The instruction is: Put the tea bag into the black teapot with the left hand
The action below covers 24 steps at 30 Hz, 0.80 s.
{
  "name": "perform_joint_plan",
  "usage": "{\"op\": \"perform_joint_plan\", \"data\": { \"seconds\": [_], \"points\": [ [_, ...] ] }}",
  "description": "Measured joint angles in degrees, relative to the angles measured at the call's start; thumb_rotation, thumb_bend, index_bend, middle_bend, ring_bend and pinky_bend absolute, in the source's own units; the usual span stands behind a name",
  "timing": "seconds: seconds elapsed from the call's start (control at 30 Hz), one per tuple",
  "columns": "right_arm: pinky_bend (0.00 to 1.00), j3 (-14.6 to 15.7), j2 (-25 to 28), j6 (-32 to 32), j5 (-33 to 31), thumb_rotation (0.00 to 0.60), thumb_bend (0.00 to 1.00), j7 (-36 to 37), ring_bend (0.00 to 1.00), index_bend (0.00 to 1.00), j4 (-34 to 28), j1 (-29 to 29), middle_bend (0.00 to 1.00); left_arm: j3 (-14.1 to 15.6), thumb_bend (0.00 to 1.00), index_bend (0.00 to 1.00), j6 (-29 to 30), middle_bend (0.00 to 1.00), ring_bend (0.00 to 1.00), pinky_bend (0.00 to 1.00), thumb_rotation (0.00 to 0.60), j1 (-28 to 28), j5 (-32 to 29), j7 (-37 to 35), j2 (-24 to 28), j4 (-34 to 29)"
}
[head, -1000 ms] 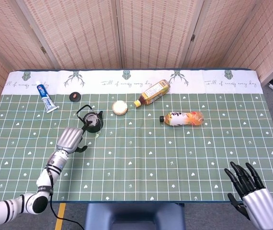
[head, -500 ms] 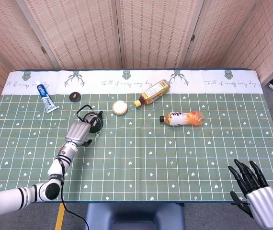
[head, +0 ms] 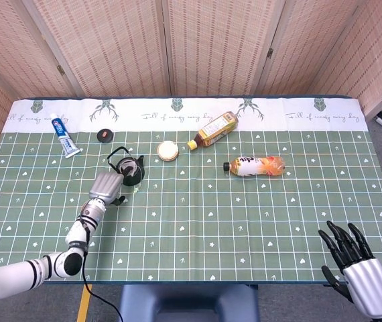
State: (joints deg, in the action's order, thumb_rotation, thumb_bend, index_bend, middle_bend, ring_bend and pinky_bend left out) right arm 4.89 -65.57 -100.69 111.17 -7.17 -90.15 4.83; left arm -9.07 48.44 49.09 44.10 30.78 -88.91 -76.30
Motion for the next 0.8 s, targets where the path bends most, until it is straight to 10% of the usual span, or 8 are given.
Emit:
{"op": "perform_joint_plan", "data": {
  "seconds": [0.8],
  "points": [
    [0.03,-0.12,-0.11,0.52,-0.66,0.6,0.36,-0.5,0.12,0.0,-0.42,-0.06,0.0,1.3,0.38,0.14,-3.3,1.0,1.0,1.0,0.6,0.57,2.38,-3.98,-3.92,7.92]
  ]
}}
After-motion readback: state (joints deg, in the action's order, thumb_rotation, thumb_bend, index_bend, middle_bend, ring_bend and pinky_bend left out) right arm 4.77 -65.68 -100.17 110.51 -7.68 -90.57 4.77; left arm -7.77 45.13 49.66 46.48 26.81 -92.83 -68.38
